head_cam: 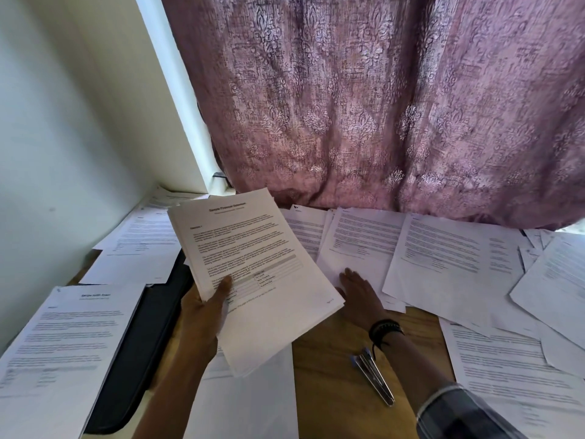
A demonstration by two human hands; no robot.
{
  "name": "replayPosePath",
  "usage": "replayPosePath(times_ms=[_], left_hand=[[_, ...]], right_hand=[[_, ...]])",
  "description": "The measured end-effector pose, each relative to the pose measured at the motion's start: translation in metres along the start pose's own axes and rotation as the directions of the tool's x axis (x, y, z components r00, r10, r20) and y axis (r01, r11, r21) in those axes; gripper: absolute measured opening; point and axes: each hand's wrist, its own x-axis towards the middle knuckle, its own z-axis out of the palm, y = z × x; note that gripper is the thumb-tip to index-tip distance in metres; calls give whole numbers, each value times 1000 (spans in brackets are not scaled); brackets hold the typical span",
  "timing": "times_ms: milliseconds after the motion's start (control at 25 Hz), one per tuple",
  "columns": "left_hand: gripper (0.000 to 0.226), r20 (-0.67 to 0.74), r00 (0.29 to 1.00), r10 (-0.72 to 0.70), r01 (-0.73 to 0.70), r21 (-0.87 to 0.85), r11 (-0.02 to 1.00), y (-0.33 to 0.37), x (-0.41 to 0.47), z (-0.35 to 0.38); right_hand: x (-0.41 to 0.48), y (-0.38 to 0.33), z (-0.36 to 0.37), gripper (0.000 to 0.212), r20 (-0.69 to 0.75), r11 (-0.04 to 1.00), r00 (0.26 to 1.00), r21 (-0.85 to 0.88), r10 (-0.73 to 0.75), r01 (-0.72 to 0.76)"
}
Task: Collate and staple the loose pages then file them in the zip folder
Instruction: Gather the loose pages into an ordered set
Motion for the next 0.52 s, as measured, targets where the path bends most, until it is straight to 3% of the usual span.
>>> replayPosePath(times_ms=[200,320,400,520], left_hand=[[22,-8,1000,-3,3,-16,1000,-2,-4,-4],[21,-31,999,-16,15,-25,1000,-4,-4,-6],[20,-39,999,-25,25,-19,1000,-6,-4,-9],[20,-46,998,-36,35,-13,999,-9,-3,-13]], right_hand=[[-2,-2,6,49,-80,997,994,6,-75,76],[-2,0,6,41,-209,987,972,90,-109,130],[-1,3,7,48,-319,988,948,144,-1,49],[4,9,7,68,-258,987,955,95,149,-128]])
